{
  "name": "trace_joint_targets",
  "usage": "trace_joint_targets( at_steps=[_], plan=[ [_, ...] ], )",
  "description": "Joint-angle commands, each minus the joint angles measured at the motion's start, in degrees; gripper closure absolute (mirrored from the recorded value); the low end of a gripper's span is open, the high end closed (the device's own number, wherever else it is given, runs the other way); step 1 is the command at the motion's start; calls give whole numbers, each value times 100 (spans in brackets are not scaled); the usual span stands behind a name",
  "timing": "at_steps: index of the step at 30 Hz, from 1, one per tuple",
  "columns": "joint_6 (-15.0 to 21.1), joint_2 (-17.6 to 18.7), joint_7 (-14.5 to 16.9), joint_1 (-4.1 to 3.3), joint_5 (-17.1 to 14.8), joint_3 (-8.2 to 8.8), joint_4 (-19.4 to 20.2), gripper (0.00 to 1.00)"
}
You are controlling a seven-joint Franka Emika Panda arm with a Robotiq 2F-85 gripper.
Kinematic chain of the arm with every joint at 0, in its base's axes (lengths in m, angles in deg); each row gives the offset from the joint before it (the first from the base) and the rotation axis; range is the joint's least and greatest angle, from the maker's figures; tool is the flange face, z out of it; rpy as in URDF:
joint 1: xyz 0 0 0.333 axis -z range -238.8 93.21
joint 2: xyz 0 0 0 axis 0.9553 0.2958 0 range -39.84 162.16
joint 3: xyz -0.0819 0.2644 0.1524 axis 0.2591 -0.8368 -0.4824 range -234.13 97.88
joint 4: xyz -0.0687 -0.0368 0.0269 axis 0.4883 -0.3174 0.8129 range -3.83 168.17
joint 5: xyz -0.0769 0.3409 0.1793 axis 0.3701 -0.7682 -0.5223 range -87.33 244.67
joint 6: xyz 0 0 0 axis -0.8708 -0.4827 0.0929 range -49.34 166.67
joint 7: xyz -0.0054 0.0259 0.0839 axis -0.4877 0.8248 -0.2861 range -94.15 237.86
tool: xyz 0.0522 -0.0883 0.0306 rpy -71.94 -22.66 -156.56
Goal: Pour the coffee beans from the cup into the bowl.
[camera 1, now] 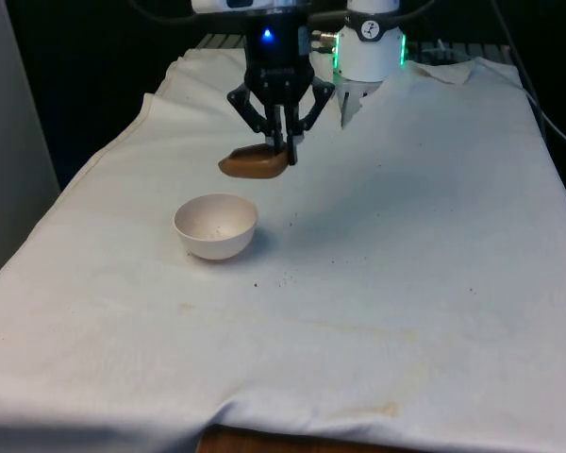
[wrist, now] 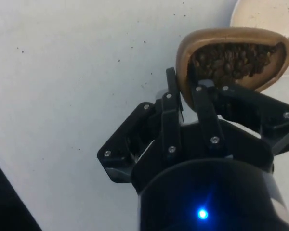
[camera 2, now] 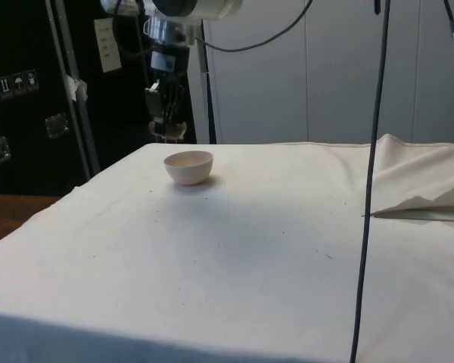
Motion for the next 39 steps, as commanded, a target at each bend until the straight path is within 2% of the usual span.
trace_joint_targets(
  at_steps=[1, 6, 7, 8, 16, 17, 18, 24, 25, 26, 32, 33, 34, 39],
  plan=[
    [-86, 17, 138, 80, -149, -40, -52, 100],
    [-172, 29, 407, 97, -447, 52, -92, 100],
    [-115, 11, 327, 23, -350, 120, -46, 100],
    [-218, 34, 510, 97, -567, 86, -115, 100],
    [-418, 40, 974, 120, -1134, 235, -201, 100],
    [-367, 34, 917, 52, -1060, 304, -160, 100],
    [-441, 46, 1020, 120, -1192, 252, -212, 100],
    [-642, 69, 1352, 138, -1610, 384, -304, 100],
    [-567, 63, 1272, 69, -1501, 430, -258, 100],
    [-676, 69, 1392, 132, -1667, 407, -315, 100],
    [-928, 92, 1696, 143, -2051, 567, -407, 100],
    [-854, 74, 1633, 80, -1965, 613, -361, 100],
    [-968, 97, 1730, 143, -2103, 596, -424, 100],
    [-1215, 149, 1971, 160, -2395, 751, -510, 100]
  ],
)
